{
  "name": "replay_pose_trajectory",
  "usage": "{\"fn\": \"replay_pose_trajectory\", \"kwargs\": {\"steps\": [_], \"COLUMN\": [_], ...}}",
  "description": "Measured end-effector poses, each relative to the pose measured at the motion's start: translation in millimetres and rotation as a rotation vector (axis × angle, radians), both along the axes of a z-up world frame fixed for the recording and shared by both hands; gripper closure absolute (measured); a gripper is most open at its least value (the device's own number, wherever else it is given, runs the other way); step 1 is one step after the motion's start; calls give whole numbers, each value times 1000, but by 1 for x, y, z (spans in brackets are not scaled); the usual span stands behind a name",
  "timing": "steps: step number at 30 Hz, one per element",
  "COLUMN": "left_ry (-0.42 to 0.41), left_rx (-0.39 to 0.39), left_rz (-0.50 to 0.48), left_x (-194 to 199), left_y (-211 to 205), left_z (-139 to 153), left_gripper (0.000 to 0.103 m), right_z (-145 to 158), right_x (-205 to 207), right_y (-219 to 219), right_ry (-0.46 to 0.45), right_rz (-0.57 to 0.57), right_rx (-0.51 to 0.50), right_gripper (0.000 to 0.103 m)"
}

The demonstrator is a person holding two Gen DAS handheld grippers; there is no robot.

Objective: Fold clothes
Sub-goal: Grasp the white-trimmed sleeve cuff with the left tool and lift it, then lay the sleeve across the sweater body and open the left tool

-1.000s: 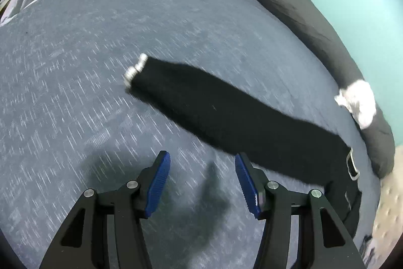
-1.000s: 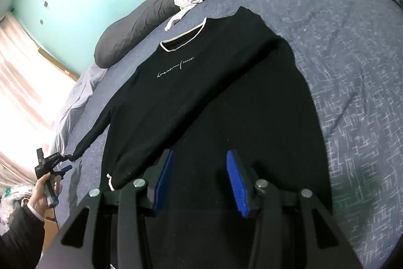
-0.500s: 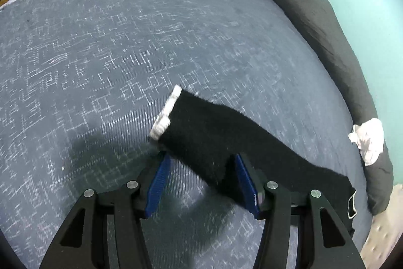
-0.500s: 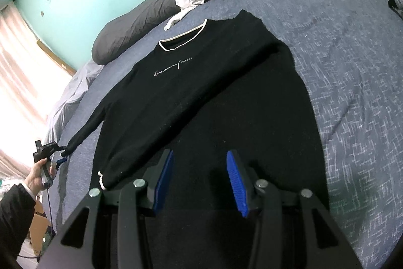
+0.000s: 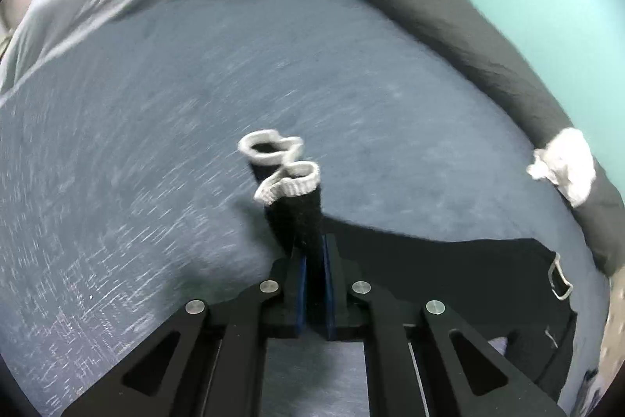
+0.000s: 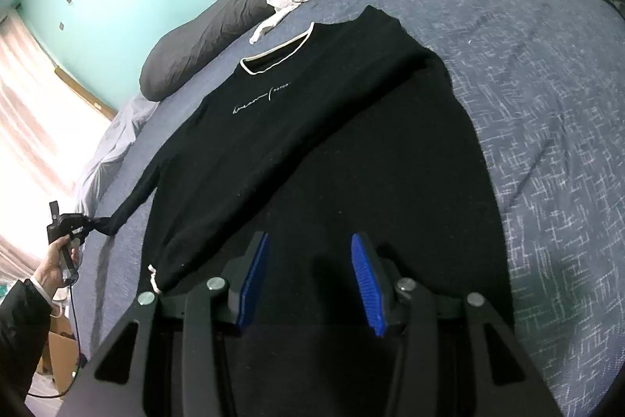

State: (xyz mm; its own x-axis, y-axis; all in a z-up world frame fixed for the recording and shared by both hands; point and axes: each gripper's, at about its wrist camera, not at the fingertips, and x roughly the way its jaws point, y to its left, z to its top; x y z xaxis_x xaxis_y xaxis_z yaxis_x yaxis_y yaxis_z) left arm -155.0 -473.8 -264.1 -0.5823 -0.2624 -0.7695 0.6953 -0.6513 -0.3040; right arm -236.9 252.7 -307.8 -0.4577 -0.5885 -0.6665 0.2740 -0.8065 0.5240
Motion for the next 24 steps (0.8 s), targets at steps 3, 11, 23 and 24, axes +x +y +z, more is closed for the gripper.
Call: {"fn": "replay_pose_trajectory", "kwargs": {"steps": [3,11,23,24], "left_ry": [42,113,124,113], "left_rx": [-19,-48,-37,-43], "left_rz": [-63,-309,-726,-764], "left_x": [-18,-80,-136,-137], "left_y": [26,137,362,381], "left_z": [27,78,78,72], "left_gripper": [96,96,96,96], "right_z": [0,-3,4,4], "right_x": [0,-2,-8,-8], "right_y": [4,19,36,37], "right_ry": [-3,-25,-26,-25], "right_rz": [-9,-22,-64,-65], "right_rx": [-20,-43,-104,-100], "right_gripper": [58,58,58,58]}}
